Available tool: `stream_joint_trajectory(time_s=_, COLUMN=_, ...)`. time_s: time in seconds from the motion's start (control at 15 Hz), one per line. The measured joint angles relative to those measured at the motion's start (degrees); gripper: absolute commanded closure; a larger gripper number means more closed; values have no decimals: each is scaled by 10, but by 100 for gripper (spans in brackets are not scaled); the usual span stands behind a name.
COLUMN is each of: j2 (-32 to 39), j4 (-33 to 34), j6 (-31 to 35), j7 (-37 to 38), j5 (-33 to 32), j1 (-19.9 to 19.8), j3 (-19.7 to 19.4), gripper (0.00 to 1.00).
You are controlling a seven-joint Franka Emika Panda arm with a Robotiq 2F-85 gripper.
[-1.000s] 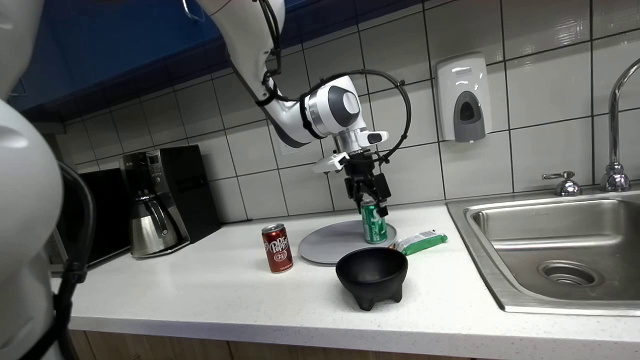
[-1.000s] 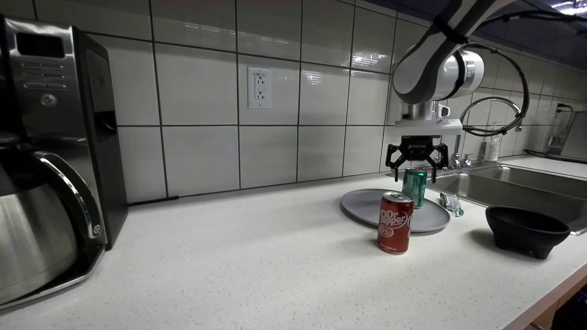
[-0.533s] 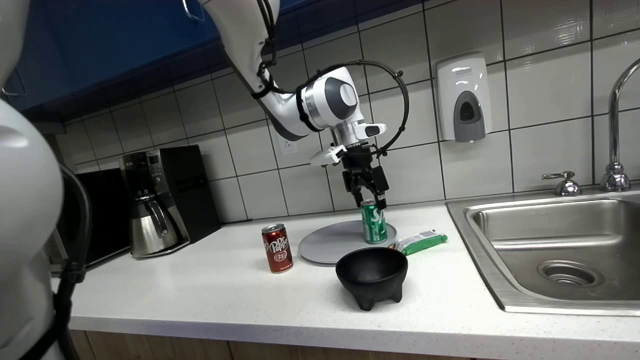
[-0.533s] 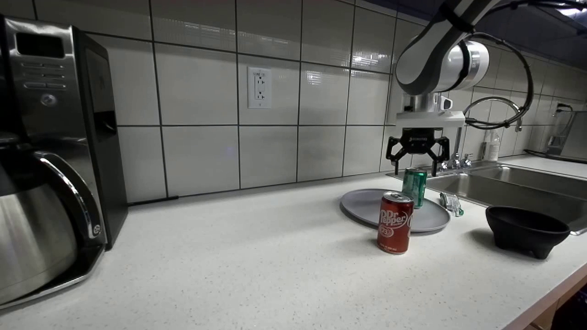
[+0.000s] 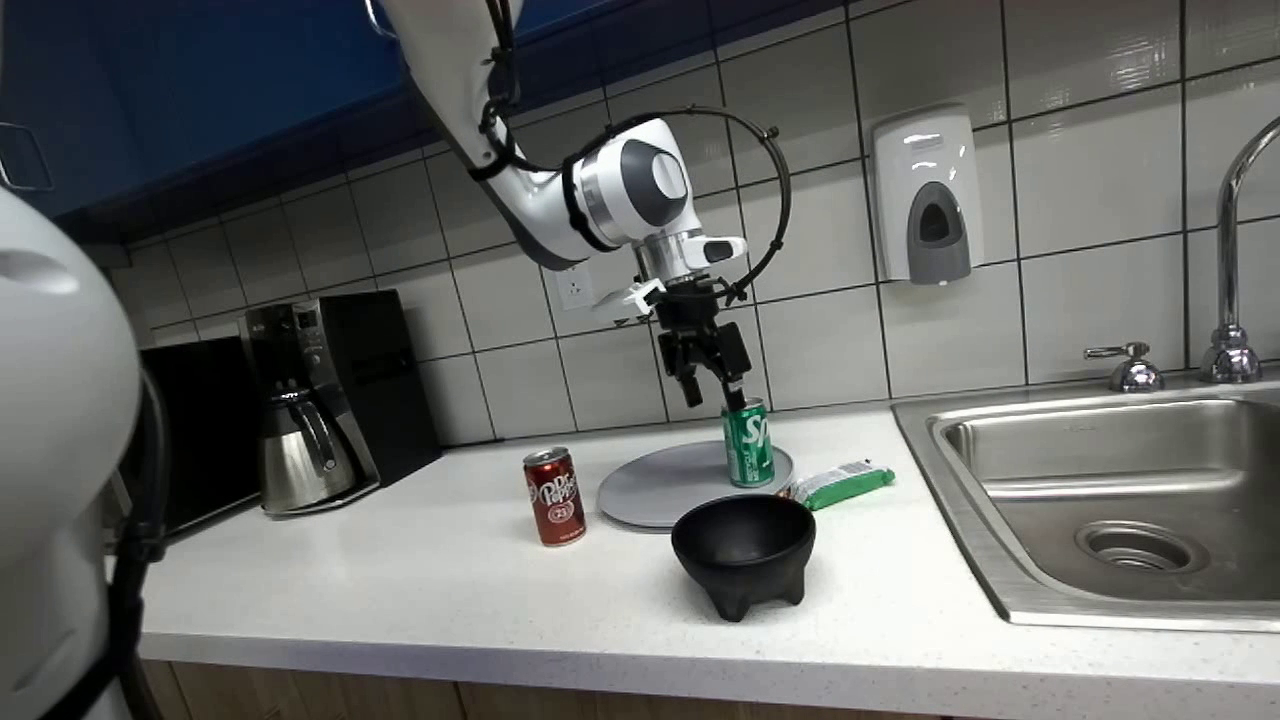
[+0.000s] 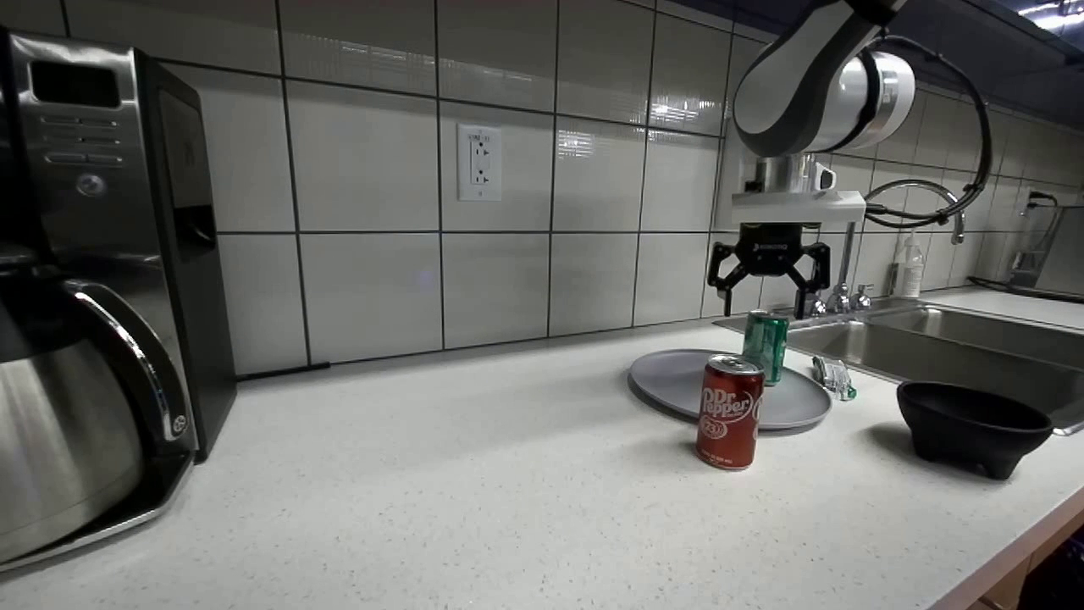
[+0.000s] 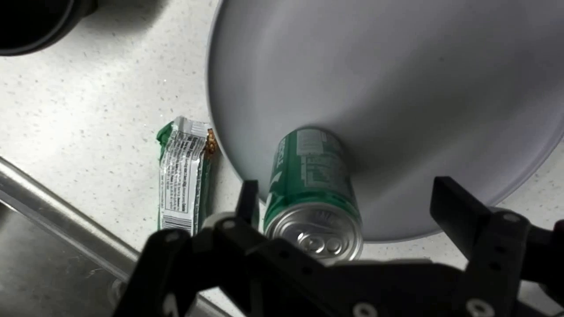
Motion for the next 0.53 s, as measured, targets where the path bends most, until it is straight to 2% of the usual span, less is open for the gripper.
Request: stream_joint_trajectory(time_s=0.53, j2=-38, j4=-41, j6=0, j7=0, j5=-1, j1=23, j3=28, gripper=0)
